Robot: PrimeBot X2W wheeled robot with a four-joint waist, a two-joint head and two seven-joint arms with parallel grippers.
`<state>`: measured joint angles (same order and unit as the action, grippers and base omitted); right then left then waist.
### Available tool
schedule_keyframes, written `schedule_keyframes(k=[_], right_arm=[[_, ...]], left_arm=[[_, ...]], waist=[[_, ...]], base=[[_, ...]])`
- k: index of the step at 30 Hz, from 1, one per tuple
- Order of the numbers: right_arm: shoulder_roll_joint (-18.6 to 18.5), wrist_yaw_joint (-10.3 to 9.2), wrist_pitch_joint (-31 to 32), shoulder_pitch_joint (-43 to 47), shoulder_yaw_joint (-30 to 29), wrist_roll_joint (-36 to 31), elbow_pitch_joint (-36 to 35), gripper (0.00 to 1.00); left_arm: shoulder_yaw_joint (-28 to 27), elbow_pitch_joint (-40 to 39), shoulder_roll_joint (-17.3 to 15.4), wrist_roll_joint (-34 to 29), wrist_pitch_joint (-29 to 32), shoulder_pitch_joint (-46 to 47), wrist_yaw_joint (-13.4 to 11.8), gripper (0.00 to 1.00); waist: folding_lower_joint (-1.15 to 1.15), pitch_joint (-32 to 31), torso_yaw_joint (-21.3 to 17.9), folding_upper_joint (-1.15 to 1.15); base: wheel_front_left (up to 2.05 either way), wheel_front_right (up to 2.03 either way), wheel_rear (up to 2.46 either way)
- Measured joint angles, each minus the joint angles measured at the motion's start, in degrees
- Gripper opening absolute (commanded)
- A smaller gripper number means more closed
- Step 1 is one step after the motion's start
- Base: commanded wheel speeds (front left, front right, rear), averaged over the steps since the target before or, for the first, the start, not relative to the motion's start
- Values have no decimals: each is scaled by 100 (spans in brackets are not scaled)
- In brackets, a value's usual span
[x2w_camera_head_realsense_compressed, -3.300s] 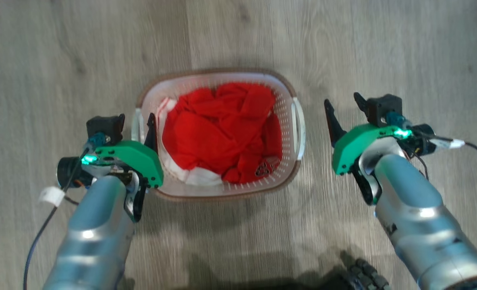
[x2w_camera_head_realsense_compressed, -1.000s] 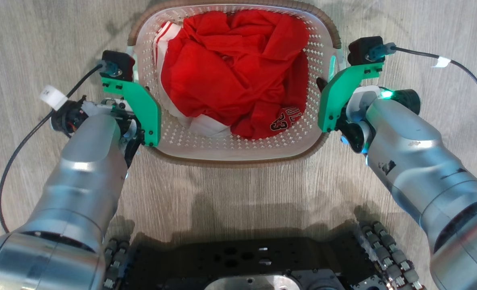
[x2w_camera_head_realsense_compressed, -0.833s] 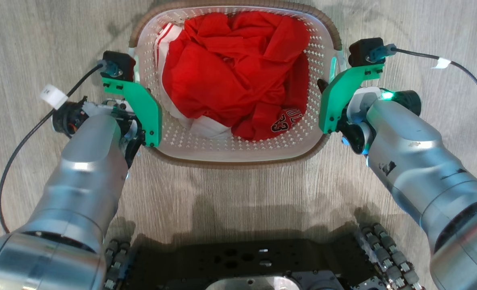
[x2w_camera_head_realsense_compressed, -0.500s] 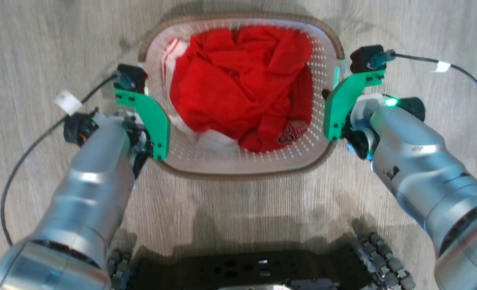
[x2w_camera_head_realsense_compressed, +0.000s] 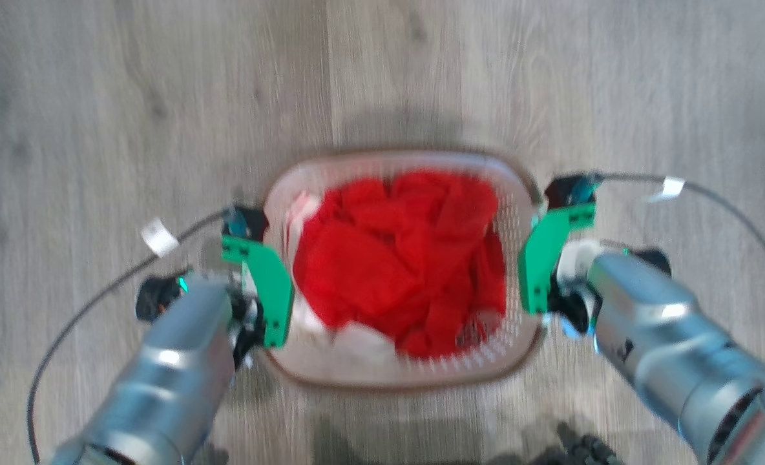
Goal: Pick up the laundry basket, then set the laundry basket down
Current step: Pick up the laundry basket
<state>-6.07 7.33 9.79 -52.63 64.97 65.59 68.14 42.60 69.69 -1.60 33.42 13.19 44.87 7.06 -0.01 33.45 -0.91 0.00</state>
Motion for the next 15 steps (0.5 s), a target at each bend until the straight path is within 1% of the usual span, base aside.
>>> schedule_keyframes(k=[9,15], right_arm=[[-16,-2,901,807,346,330,-123,0],[-26,-13,1193,1110,453,488,-198,0]], left_arm=[[722,-97,-34,692,680,-799,0,0],[1082,-290,-170,1193,1017,-1145,0,0]], waist=[[0,-1273,-10,0],[0,-2094,3,0]], base=[[0,0,0],[0,0,0]])
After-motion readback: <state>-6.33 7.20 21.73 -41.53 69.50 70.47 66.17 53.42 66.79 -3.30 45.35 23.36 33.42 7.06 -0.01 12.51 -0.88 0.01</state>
